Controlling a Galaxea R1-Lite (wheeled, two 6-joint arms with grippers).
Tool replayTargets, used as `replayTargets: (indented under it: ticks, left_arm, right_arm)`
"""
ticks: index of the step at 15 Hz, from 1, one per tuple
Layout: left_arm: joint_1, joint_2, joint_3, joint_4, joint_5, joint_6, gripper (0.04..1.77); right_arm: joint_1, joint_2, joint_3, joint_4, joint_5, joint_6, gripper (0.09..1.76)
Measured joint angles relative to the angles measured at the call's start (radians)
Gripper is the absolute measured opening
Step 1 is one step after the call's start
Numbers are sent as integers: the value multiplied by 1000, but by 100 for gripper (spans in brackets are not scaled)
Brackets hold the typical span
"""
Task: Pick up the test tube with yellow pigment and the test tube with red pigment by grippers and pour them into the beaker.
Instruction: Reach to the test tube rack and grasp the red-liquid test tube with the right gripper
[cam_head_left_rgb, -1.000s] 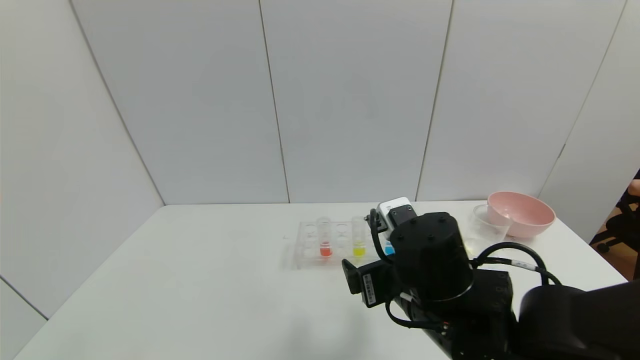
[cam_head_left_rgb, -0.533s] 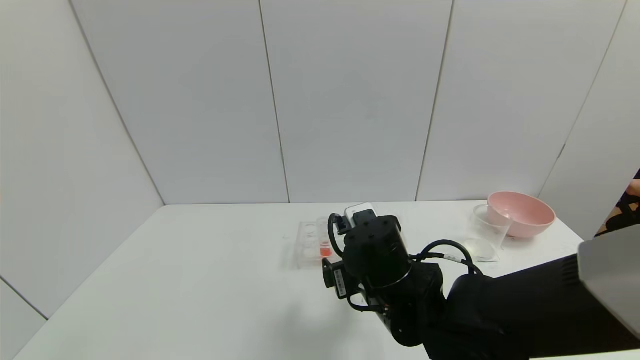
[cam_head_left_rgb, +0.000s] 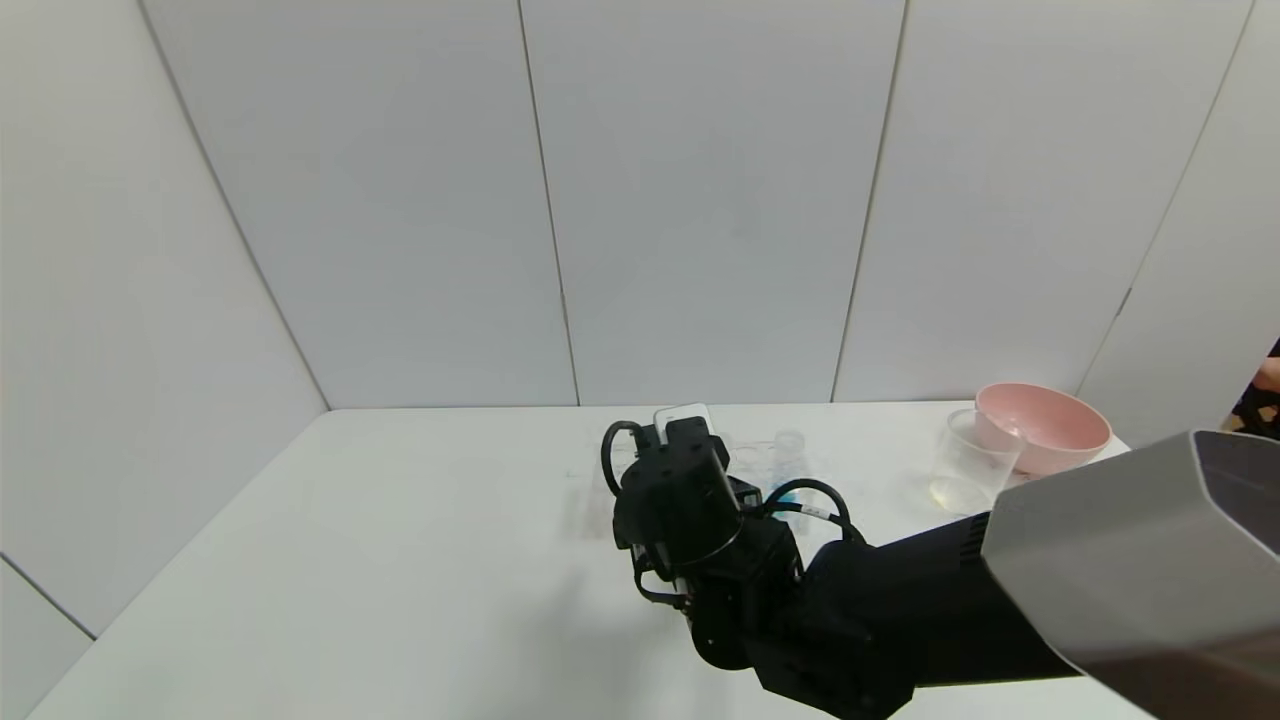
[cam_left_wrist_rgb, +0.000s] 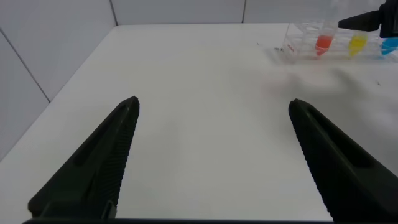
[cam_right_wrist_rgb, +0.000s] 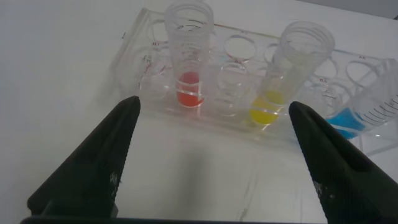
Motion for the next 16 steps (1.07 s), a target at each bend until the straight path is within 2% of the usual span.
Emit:
replayTargets:
  ticks: [3,16]
  left_arm:
    - [0,0,0,0,0,0,172]
    - [0,0,0,0,0,0,172]
  right_arm:
    - [5,44,-56,-1,-32,0,171]
    - [-5,210,-311,-1,-68,12,171]
